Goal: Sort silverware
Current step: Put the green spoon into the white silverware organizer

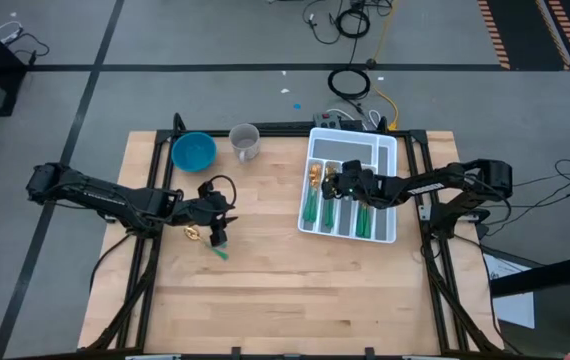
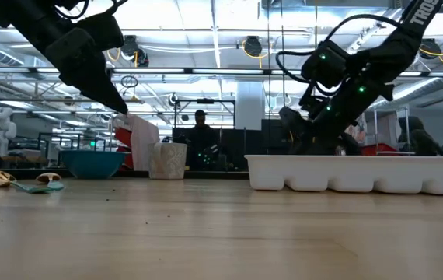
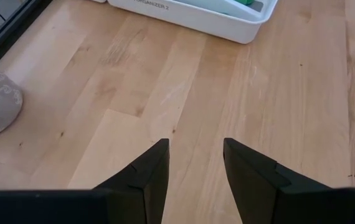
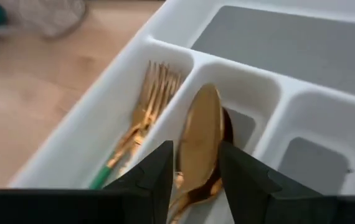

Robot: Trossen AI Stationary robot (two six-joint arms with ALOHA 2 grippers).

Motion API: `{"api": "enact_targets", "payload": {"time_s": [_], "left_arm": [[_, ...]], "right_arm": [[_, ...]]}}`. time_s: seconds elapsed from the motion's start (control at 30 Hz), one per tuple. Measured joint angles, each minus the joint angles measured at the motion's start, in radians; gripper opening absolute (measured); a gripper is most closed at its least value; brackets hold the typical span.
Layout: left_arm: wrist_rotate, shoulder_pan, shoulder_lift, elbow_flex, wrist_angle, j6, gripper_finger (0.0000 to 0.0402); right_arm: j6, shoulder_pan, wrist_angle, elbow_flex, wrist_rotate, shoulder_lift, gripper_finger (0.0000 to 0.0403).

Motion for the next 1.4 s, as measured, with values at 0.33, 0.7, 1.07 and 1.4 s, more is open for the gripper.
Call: {"api": "enact_targets", "payload": {"time_s": [0.33, 0.7, 1.07, 1.4], "left_arm": [[0.001, 0.000, 0.000, 0.000, 0.001, -0.007, 0.0160], [0.000, 0.025, 0.001, 0.000, -0.132, 0.115, 0.0160], [0.110, 0.092, 0.210, 0.000, -0.207, 0.201, 0.0160], [0.189, 0.041, 0.391, 0.150, -0.376, 0.259, 0.0160]], "right_arm": [[-0.185, 0.030, -0.446, 0.227, 0.143, 0.000, 0.0121], [-0.516, 0.203, -0.853, 0.567, 0.277, -0.135, 0.0121], [-0.416, 0.443, -1.217, 0.710, 0.366, -0.399, 0.0121], [-0.266, 0.545, -1.406, 0.701, 0.361, -0.452, 0.0121]]}}
